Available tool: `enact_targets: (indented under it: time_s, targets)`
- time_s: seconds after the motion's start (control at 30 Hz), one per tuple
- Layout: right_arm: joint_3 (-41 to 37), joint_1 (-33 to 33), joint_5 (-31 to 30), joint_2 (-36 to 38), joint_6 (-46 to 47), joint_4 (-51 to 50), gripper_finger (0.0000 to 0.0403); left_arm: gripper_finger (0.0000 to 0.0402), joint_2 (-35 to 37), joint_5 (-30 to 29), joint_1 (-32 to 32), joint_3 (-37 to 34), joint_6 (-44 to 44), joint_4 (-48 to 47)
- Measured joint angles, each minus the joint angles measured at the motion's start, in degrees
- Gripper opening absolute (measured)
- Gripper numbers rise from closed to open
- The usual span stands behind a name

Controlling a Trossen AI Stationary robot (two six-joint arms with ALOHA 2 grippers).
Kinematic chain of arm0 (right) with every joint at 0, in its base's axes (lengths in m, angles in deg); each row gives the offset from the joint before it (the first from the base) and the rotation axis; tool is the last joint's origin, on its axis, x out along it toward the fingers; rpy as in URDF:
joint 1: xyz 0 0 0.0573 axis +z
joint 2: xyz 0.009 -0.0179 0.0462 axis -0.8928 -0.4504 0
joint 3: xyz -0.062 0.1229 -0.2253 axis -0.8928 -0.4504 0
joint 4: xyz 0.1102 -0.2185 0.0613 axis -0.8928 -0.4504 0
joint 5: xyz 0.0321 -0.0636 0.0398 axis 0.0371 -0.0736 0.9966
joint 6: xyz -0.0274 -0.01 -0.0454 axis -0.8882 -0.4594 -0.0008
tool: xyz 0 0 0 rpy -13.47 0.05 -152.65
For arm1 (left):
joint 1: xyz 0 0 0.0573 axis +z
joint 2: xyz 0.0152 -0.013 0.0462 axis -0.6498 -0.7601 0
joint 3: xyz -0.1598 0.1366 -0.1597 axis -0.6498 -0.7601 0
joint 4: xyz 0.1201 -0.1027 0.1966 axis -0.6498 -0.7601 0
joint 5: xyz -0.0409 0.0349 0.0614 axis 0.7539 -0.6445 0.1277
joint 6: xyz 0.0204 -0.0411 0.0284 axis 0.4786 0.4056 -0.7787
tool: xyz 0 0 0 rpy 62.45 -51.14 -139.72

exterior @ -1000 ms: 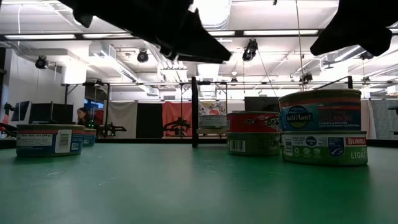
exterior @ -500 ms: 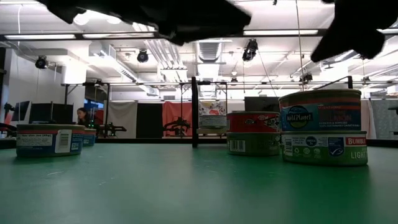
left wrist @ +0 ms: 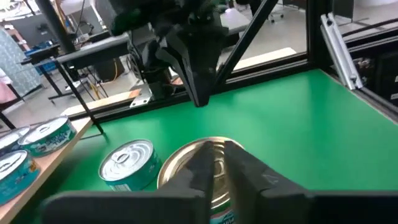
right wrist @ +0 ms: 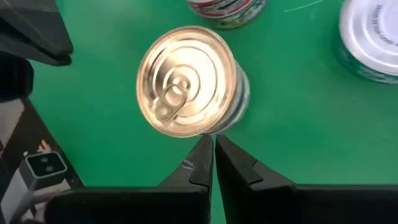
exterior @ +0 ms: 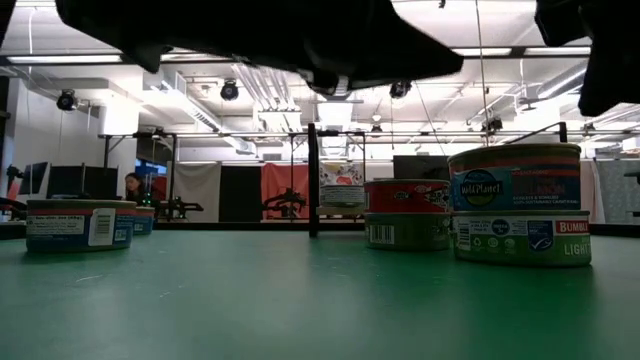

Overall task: Stack canned seafood by type on shelf
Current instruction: Stack the blue/pink tuna can on top of the blue/pink tuna can on the shelf

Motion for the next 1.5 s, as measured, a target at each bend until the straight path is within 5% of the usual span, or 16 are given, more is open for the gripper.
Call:
enact_targets:
  time_s: [0.27,0.9,1.5]
  targets:
    - [0.0,0.0,1.4,0.1,0.5,-1.2,0.0049,0.0002,-2.7,0.1,0.4,1.6,3.3,-3.4]
    - [-4.8,-1.5,-2.0,0.1,-1.3,2.0,0.0253,0.0000,-7.8,-2.6,1.6,7.6,6.9,-10.1]
    - [-10.6,-1.8,-3.5,0.1,-1.9,12.7,0.0293,0.0000,-7.7,-2.8,1.6,7.5,8.0,-11.3]
